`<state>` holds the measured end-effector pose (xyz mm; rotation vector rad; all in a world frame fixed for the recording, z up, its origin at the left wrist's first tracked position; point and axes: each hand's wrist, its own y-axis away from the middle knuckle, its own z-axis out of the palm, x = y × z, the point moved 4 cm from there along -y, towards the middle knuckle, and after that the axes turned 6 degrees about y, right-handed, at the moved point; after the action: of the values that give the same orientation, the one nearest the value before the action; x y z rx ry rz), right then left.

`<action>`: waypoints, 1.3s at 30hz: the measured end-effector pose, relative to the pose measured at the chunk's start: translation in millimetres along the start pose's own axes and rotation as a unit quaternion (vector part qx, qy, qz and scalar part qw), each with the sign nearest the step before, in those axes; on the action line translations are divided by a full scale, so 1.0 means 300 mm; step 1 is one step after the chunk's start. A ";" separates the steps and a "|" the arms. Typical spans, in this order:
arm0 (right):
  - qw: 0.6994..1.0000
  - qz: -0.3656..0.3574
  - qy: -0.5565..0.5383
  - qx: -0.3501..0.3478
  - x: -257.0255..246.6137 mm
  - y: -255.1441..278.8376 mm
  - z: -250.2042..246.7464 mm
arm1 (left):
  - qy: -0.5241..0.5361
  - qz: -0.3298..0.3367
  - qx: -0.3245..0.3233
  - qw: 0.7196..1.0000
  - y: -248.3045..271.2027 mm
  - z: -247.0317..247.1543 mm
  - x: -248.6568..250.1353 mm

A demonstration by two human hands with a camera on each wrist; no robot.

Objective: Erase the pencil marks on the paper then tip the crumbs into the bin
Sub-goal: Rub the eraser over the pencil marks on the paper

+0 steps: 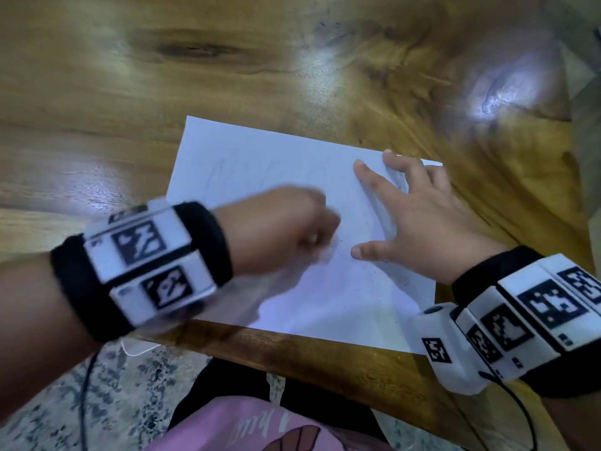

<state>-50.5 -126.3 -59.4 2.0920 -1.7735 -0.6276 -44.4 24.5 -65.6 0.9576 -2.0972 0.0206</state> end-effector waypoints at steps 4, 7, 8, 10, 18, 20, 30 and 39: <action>1.000 -0.002 -0.003 -0.002 -0.001 0.000 -0.002 | -0.031 0.021 0.063 0.997 -0.044 -0.048 0.003; 1.000 0.000 -0.008 -0.002 0.003 0.000 -0.005 | -0.034 0.055 -0.022 0.998 0.053 0.061 0.021; 1.000 -0.001 -0.007 -0.002 0.003 -0.001 -0.002 | -0.039 0.047 -0.060 0.996 0.080 0.092 0.007; 1.000 -0.003 -0.003 0.000 0.002 -0.001 0.001 | -0.046 0.035 -0.100 0.993 0.089 0.098 -0.008; 1.000 -0.002 -0.007 -0.002 0.001 0.003 -0.001 | -0.042 -0.014 0.101 0.994 -0.074 -0.118 0.009; 1.000 -0.003 -0.009 -0.003 0.004 0.003 -0.002 | -0.014 0.023 0.055 0.998 0.001 -0.060 0.000; 0.999 -0.027 0.025 0.013 -0.023 -0.001 -0.017 | 0.199 -0.150 -0.031 0.968 0.085 0.054 -0.043; 0.997 -0.069 0.024 0.023 -0.069 -0.035 -0.019 | 0.055 -0.128 0.084 0.987 -0.049 -0.166 -0.044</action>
<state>-41.4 -104.4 -57.6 2.2557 -1.6438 -0.5730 3.3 38.3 -45.7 1.2925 -1.8798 0.1179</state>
